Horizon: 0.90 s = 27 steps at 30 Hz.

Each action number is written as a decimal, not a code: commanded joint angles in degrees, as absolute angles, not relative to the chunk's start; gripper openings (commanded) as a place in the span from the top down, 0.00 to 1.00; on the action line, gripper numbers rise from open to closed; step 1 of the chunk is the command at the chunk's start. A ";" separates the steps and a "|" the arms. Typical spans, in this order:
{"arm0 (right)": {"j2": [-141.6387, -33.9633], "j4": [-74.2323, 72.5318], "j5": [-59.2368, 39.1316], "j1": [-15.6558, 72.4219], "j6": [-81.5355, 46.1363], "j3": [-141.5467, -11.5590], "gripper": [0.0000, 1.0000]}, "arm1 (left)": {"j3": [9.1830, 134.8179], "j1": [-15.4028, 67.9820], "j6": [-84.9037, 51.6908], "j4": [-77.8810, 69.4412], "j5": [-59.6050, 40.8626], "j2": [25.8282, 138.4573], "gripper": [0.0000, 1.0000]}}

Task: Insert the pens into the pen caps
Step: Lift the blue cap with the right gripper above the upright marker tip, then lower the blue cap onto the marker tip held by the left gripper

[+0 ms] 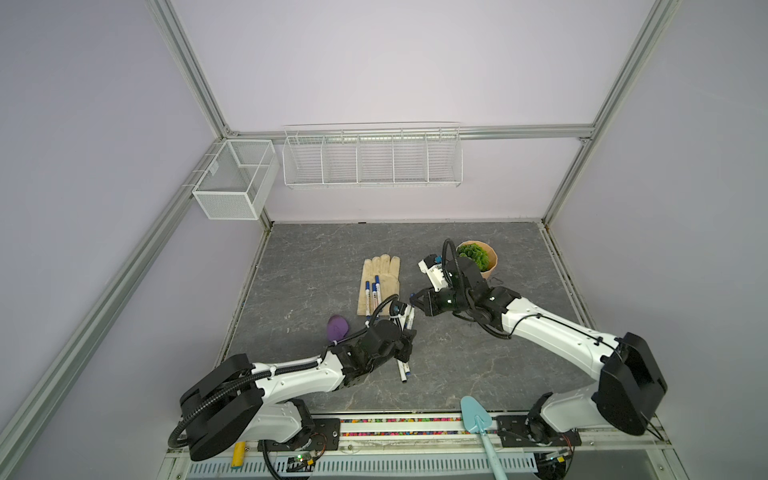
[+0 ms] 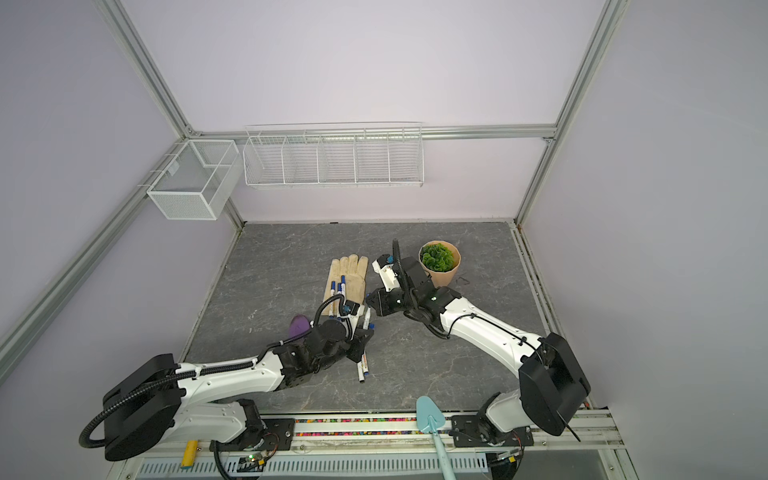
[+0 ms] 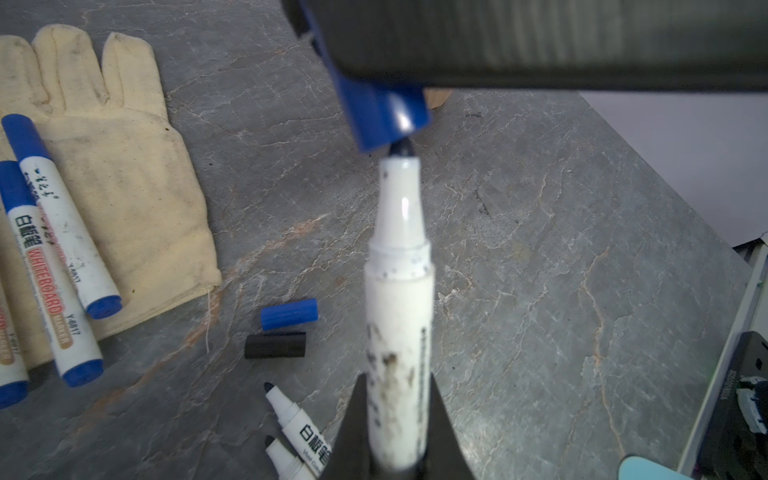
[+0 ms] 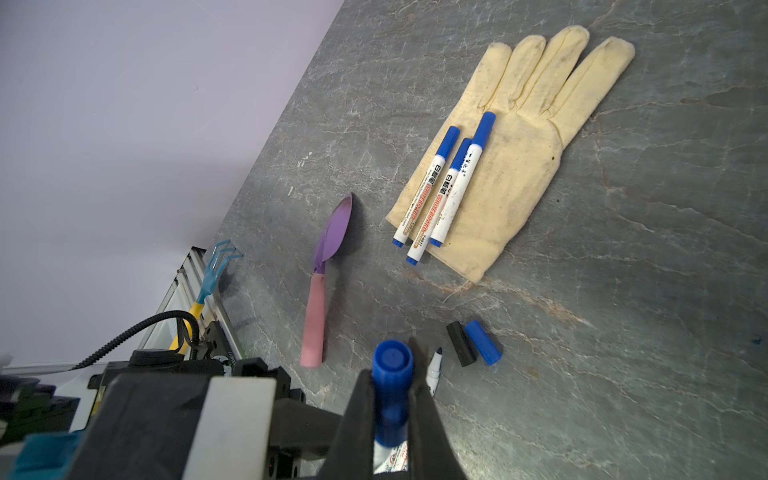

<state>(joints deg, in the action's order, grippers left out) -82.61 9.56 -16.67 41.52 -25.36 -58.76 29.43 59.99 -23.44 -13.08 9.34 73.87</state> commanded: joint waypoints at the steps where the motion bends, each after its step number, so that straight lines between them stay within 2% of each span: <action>1: -81.17 10.17 -18.25 42.01 -24.46 -57.14 0.91 | 30.45 60.21 -23.03 -14.22 9.93 73.38 1.00; 11: -80.24 11.09 -22.25 41.88 -23.29 -56.01 0.91 | 30.29 60.16 -22.84 -17.55 12.72 71.14 1.00; 18: -77.84 9.66 -27.02 41.54 -22.74 -54.92 0.91 | 30.03 54.67 -27.13 -30.93 0.74 69.16 1.00; 27: -75.77 15.77 -36.67 41.24 -17.95 -54.82 0.92 | 32.26 54.66 -26.62 -30.81 -1.11 70.31 1.00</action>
<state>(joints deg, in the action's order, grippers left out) -76.62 6.42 -25.26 39.44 -20.88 -56.93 28.82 55.51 -26.28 -22.87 -1.91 70.65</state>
